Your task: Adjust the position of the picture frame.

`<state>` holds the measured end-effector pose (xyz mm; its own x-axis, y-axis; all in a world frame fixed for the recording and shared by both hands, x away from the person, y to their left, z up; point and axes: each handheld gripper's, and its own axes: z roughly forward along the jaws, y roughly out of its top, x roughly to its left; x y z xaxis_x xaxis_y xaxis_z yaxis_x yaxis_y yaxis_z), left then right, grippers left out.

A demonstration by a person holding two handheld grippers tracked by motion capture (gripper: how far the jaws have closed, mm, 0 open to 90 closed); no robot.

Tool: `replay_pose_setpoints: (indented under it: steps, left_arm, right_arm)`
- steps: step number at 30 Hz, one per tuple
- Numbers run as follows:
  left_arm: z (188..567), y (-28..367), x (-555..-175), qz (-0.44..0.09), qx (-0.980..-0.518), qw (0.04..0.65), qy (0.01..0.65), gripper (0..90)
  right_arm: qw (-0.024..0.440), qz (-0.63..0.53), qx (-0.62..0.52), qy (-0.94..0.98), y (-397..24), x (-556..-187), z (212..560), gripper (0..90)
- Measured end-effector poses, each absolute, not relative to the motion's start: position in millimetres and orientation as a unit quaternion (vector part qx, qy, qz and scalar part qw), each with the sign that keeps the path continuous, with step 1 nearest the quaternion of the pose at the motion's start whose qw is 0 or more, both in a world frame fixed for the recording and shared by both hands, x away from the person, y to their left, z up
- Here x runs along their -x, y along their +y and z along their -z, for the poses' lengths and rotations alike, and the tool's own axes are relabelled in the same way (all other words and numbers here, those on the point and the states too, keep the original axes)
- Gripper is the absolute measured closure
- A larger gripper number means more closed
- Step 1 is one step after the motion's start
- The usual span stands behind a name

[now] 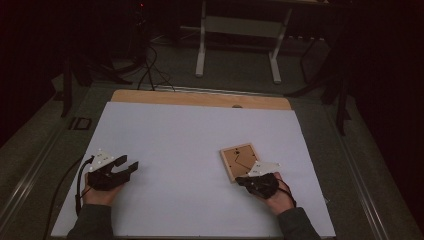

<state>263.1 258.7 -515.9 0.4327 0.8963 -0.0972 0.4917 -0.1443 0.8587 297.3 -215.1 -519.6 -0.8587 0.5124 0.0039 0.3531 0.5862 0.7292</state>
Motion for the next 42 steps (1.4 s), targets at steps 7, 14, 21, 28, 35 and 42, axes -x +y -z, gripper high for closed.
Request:
replay_pose_setpoints:
  steps: [7, 14, 21, 28, 35, 42]
  left_arm:
    - [514.7, 261.1, -261.7, -0.23, -0.718, 0.446, 0.483, 47.5]
    - [515.0, 260.2, -262.0, -0.233, -0.718, 0.445, 0.483, 47.6]
    - [515.0, 259.9, -262.0, -0.233, -0.718, 0.445, 0.482, 47.5]
    - [515.4, 259.6, -262.9, -0.231, -0.718, 0.446, 0.481, 47.4]
    - [515.2, 259.7, -262.9, -0.231, -0.719, 0.447, 0.479, 47.4]
    - [515.6, 258.4, -263.9, -0.229, -0.719, 0.447, 0.479, 47.4]
  right_arm:
    - [0.134, -0.414, -0.27, 0.859, -227.0, -312.9, 500.0, 89.9]
    - [0.171, -0.411, -0.352, 0.823, -266.3, -331.6, 501.1, 89.9]
    - [0.177, -0.396, -0.404, 0.805, -287.8, -334.9, 512.7, 89.9]
    - [0.168, -0.381, -0.421, 0.806, -290.7, -337.5, 525.0, 89.9]
    - [0.154, -0.381, -0.417, 0.811, -289.6, -338.0, 528.3, 89.9]
    - [0.137, -0.383, -0.399, 0.822, -282.8, -330.3, 527.4, 89.9]
